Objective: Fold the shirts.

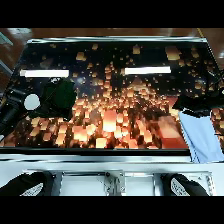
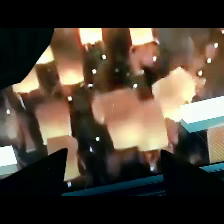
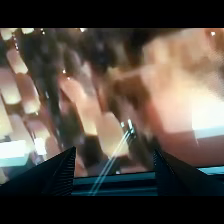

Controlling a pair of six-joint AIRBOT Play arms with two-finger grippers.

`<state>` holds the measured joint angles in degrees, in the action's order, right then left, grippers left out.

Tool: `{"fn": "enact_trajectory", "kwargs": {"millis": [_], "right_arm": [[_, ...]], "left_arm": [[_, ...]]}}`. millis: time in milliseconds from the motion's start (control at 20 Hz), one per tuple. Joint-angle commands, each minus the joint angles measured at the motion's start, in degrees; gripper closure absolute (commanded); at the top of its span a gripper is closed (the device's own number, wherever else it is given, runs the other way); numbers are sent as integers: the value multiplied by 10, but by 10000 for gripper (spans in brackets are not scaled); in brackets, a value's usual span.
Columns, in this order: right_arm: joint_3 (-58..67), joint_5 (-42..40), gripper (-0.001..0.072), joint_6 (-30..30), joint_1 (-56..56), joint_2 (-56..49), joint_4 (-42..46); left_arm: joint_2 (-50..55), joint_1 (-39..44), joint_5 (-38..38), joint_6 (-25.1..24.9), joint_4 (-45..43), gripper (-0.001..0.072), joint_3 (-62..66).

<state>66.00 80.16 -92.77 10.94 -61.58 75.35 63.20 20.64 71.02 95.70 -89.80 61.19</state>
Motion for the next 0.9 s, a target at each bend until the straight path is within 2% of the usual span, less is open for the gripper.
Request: {"fn": "enact_trajectory", "kwargs": {"millis": [0,750,850], "right_arm": [[1,0,113,0,0,0,0],[1,0,113,0,0,0,0],[1,-19,113,0,0,0,0]], "left_arm": [[0,0,0,0,0,5,0],[0,0,0,0,0,6,0],[4,0,-18,0,0,5,0]]}}
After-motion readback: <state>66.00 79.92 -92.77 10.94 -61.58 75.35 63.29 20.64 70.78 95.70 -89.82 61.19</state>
